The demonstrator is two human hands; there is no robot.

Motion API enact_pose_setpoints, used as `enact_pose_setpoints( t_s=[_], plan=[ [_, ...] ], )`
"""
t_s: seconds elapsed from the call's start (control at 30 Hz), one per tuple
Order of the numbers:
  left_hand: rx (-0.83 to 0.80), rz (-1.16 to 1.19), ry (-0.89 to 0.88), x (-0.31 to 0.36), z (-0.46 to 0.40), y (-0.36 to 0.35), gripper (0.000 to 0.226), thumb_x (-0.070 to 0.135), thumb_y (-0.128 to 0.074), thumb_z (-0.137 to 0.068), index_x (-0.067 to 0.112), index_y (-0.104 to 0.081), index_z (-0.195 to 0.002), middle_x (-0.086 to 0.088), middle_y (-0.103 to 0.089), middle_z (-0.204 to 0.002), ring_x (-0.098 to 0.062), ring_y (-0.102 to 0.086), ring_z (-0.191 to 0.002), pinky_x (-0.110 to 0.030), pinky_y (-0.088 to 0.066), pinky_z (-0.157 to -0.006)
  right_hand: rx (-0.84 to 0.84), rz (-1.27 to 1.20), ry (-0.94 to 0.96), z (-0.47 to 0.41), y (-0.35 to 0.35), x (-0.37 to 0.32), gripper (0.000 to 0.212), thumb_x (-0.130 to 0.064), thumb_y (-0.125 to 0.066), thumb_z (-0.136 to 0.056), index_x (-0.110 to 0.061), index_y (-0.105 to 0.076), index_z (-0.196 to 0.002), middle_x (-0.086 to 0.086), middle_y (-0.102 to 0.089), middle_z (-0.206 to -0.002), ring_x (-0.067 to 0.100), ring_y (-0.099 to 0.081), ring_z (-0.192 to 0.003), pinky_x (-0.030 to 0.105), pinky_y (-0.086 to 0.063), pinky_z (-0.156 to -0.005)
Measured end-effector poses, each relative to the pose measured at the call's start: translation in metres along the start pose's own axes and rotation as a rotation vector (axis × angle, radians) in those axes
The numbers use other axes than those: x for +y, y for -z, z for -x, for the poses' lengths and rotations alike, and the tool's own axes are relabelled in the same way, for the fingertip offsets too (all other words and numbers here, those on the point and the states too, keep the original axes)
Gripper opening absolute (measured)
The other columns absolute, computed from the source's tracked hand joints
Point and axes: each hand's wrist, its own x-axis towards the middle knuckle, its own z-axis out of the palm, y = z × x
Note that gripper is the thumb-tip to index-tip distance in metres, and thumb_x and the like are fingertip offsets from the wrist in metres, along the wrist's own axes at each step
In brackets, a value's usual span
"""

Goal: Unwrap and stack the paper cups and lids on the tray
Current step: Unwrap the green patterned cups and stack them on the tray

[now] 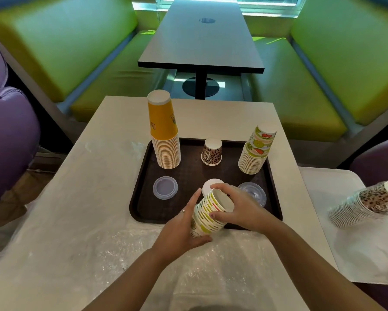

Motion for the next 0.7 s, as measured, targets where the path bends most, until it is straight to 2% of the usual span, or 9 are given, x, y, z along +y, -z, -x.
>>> enact_pose_setpoints(
  t_s=[0.1,0.17,0.27,0.37,0.47,0.57,0.63,0.7],
  plan=[
    [0.007,0.003,-0.009,-0.006,0.005,-0.004,0.111,0.04,-0.077,-0.074,0.058,0.014,-0.135,0.016,-0.037,-0.143,0.01,-0.042,-0.114,0.002,-0.033,-0.085,0.011,-0.117,-0.047,-0.001,0.0,0.0,0.061,-0.037,-0.074,-0.077,-0.038,-0.039,-0.128,-0.006,-0.05,-0.124,0.013,-0.055,-0.108,0.024,-0.056,-0.08],
    [0.044,0.062,-0.011,-0.004,0.005,-0.006,0.107,0.035,-0.076,-0.076,0.055,0.009,-0.139,0.018,-0.033,-0.142,0.014,-0.039,-0.116,0.001,-0.034,-0.088,0.0,-0.323,-0.093,0.0,0.001,-0.002,0.066,-0.034,-0.076,-0.075,-0.039,-0.036,-0.127,-0.007,-0.05,-0.122,0.01,-0.055,-0.106,0.019,-0.055,-0.074],
    [0.115,0.186,-0.01,0.004,0.003,-0.007,0.1,0.032,-0.074,-0.079,0.042,-0.001,-0.147,0.018,-0.03,-0.147,0.008,-0.032,-0.13,-0.011,-0.034,-0.103,-0.007,-0.657,-0.118,0.007,-0.009,0.002,0.084,-0.029,-0.081,-0.062,-0.035,-0.036,-0.133,-0.006,-0.053,-0.127,0.013,-0.054,-0.115,0.028,-0.053,-0.087],
    [0.124,0.246,-0.018,0.012,0.0,-0.01,0.097,0.032,-0.074,-0.079,0.029,-0.008,-0.15,0.015,-0.031,-0.148,0.002,-0.03,-0.135,-0.018,-0.033,-0.109,-0.007,-0.764,-0.108,0.016,-0.036,0.011,0.093,-0.018,-0.091,-0.056,-0.021,-0.041,-0.135,0.0,-0.063,-0.122,0.015,-0.06,-0.114,0.032,-0.052,-0.092],
    [0.135,0.254,-0.013,0.016,-0.003,-0.013,0.096,0.029,-0.078,-0.076,0.024,-0.016,-0.149,0.011,-0.036,-0.145,-0.002,-0.035,-0.133,-0.02,-0.036,-0.107,0.05,-0.822,-0.089,0.02,-0.05,0.008,0.086,-0.014,-0.09,-0.053,-0.016,-0.048,-0.129,0.004,-0.067,-0.117,0.018,-0.062,-0.111,0.035,-0.052,-0.09],
    [0.138,0.234,0.007,0.018,0.0,-0.011,0.094,0.027,-0.08,-0.074,0.029,-0.019,-0.146,0.011,-0.038,-0.141,0.004,-0.038,-0.127,-0.017,-0.039,-0.105,0.105,-0.914,-0.055,0.019,-0.044,0.001,0.072,-0.004,-0.082,-0.057,-0.018,-0.052,-0.121,0.004,-0.069,-0.112,0.018,-0.064,-0.107,0.032,-0.054,-0.084],
    [0.109,0.241,0.004,0.016,0.001,-0.01,0.093,0.026,-0.078,-0.076,0.033,-0.017,-0.146,0.014,-0.036,-0.142,0.002,-0.039,-0.128,-0.024,-0.041,-0.105,0.12,-0.962,-0.029,0.02,-0.037,-0.003,0.063,-0.004,-0.076,-0.061,-0.02,-0.053,-0.117,0.001,-0.07,-0.108,0.017,-0.065,-0.104,0.032,-0.055,-0.081],
    [0.059,0.222,-0.006,0.016,0.003,-0.007,0.101,0.027,-0.078,-0.076,0.044,-0.006,-0.145,0.019,-0.031,-0.146,0.0,-0.036,-0.132,-0.022,-0.04,-0.106,0.133,-0.986,-0.022,0.02,-0.033,-0.005,0.058,-0.007,-0.073,-0.063,-0.023,-0.053,-0.115,-0.001,-0.071,-0.106,0.016,-0.066,-0.103,0.034,-0.056,-0.08]
  ],
)
